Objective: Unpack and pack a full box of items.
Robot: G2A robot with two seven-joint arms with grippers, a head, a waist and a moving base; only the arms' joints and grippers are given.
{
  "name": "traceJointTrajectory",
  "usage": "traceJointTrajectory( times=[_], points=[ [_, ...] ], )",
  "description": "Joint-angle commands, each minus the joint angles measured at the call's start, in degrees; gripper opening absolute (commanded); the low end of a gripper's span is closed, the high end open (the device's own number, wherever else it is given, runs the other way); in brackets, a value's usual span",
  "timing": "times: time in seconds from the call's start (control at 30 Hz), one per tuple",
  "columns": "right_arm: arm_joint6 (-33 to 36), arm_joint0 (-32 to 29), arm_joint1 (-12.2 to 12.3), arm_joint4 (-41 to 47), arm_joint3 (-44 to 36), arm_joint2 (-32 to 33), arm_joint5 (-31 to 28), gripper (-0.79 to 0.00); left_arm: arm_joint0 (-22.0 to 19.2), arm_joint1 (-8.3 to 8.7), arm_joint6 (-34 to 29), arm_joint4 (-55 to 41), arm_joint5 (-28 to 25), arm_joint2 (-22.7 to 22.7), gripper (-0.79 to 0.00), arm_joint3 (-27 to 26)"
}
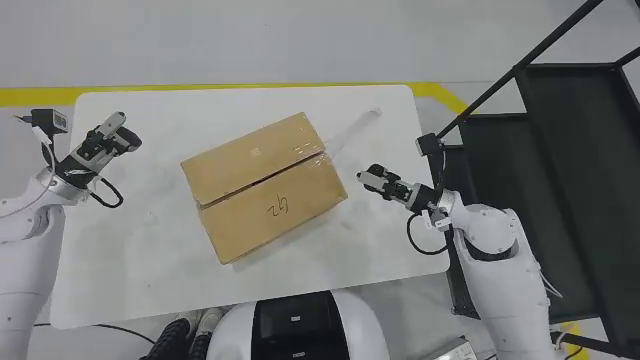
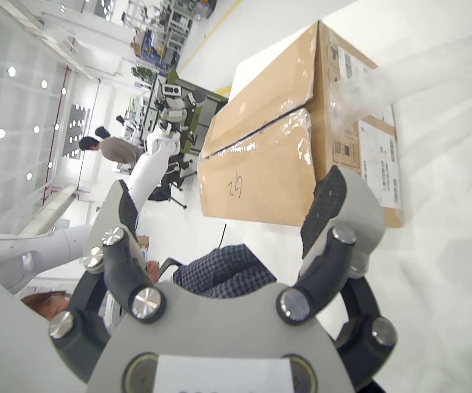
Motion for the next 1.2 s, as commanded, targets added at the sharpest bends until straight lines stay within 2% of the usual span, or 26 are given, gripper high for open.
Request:
traceJointTrajectory(
  times=[0.0,0.03,0.4,0.67,0.9,1.17],
  points=[
    [5.9,1.7,0.4,1.2,0.9,-0.2,1.0,0.0,-0.4,0.04,-8.1,-4.6,-1.3,0.0,0.0,1.0],
    [7.6,2.5,0.7,2.2,1.4,0.1,1.1,0.0,-0.8,0.08,-11.4,-6.6,-2.0,-0.2,0.0,1.8],
    [7.9,3.0,0.8,2.5,1.6,0.4,1.0,0.0,-0.8,0.08,-11.4,-6.6,-2.0,-0.2,0.0,1.8],
    [1.0,6.1,0.9,0.5,9.5,-2.0,0.7,0.0,0.9,-0.5,-3.7,0.5,-0.1,2.3,0.0,-1.1],
    [-0.1,10.1,0.9,-1.3,16.4,-7.5,-0.2,0.0,-1.2,-1.71,0.4,3.8,0.1,6.1,0.0,0.2],
    [-0.9,9.7,1.1,-4.9,15.6,-12.1,1.6,0.0,-6.3,-2.96,-0.7,2.1,1.6,9.1,0.0,2.5]
  ],
)
